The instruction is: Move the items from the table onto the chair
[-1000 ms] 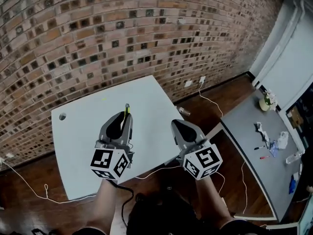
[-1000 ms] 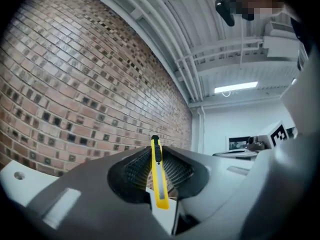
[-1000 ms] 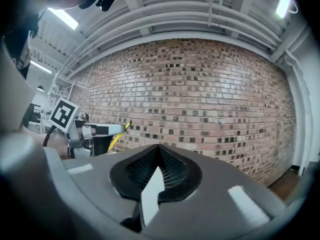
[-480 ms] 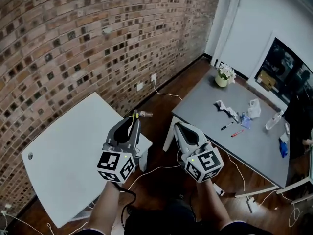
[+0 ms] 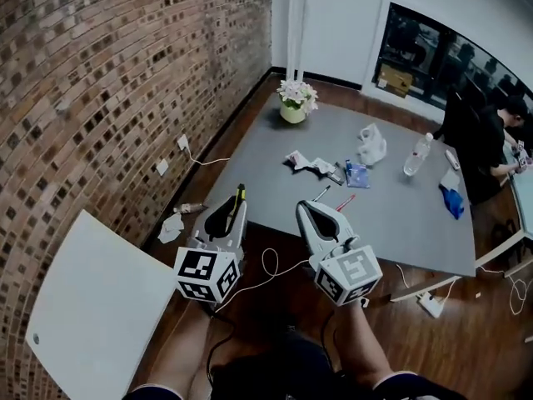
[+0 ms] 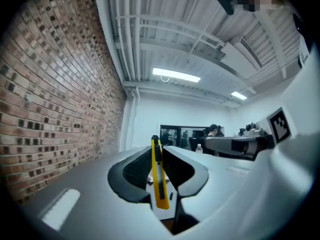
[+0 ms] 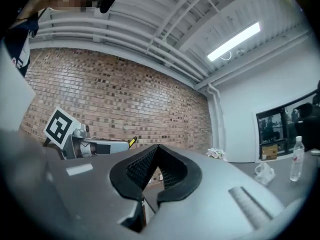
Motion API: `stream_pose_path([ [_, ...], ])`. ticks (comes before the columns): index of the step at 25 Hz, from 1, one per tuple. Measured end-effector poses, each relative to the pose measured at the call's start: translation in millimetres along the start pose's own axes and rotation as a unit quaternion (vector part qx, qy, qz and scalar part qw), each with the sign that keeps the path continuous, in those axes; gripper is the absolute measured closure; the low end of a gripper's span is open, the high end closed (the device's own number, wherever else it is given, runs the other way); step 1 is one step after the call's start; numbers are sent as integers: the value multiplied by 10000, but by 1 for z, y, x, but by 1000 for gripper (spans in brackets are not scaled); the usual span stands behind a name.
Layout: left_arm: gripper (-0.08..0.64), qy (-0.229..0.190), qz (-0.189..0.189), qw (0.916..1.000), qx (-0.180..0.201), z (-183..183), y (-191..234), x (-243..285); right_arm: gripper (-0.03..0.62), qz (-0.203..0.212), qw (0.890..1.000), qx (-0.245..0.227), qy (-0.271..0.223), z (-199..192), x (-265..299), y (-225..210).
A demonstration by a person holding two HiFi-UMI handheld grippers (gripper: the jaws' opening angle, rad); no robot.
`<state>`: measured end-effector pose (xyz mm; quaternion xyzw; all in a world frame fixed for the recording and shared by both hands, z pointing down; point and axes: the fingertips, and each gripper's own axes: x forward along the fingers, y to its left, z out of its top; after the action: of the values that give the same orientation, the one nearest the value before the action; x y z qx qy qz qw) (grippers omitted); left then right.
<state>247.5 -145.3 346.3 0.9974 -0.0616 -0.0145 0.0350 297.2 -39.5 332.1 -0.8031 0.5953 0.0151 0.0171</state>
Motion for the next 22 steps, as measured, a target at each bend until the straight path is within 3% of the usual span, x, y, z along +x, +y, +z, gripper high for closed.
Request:
stream_pose_path([
  [4,482,425,-594,9973,-35,-35,-60,79,591,-569,9982,154,113,-14,-30,-77],
  [9,482,1053,-1230,9868,-79,-90,-130,159,591,-1227,9912,327,369,-37,-72,-153],
  [15,482,1832,-1826,9659,118,-165,-203,230,591,-1843,9801,493,551,-62,-116,-217],
  [22,482,2667,-2272,9360,334,-247,-262,282,591,-2388,9657,705,734,-85,-151,-256],
])
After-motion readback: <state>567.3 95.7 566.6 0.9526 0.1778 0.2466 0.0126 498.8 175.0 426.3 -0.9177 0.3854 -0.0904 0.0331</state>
